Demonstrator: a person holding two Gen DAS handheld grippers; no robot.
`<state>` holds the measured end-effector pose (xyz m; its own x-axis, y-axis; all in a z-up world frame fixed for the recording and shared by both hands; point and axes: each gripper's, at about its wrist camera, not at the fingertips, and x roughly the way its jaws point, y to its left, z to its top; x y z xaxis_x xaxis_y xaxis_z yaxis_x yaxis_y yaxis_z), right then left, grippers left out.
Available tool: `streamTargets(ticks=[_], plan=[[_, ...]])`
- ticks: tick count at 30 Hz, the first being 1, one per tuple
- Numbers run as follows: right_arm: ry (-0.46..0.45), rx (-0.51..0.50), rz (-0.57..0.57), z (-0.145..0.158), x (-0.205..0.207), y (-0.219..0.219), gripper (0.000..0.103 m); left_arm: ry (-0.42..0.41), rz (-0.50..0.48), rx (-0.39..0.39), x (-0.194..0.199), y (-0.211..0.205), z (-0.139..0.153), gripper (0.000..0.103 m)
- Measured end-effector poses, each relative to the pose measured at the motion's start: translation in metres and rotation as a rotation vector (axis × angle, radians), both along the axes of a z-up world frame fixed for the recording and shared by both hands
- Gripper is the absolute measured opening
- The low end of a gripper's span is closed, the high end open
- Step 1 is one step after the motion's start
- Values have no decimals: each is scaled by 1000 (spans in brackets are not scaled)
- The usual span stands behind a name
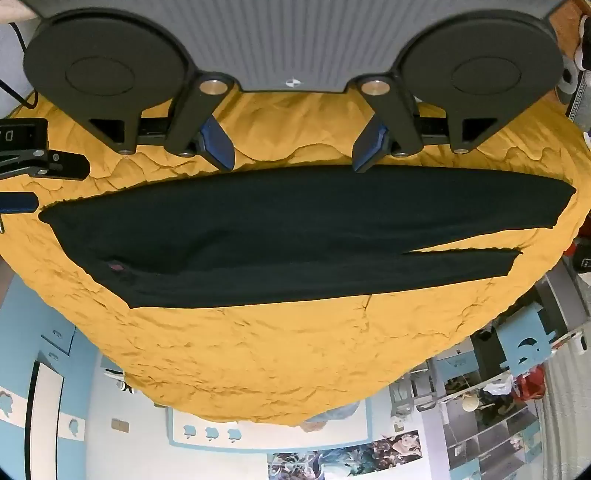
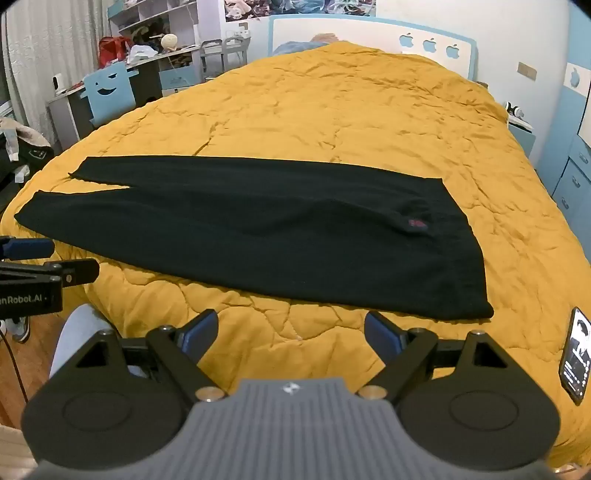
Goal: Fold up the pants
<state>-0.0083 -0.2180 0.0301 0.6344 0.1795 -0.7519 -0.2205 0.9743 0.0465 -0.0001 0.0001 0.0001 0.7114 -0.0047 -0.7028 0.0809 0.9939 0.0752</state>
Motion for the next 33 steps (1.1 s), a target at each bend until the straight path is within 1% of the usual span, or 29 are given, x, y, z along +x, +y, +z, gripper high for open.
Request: streamTargets(ticks=[10, 16, 33], plan=[[1, 13, 6, 1, -1, 0, 82, 7, 5, -5, 1, 0, 2, 85], [-3, 5, 17, 2, -2, 0, 82, 3, 4, -6, 1, 0, 1, 85], [-1, -9, 2, 1, -3, 4, 82, -12, 5, -13, -3, 1, 2, 85]])
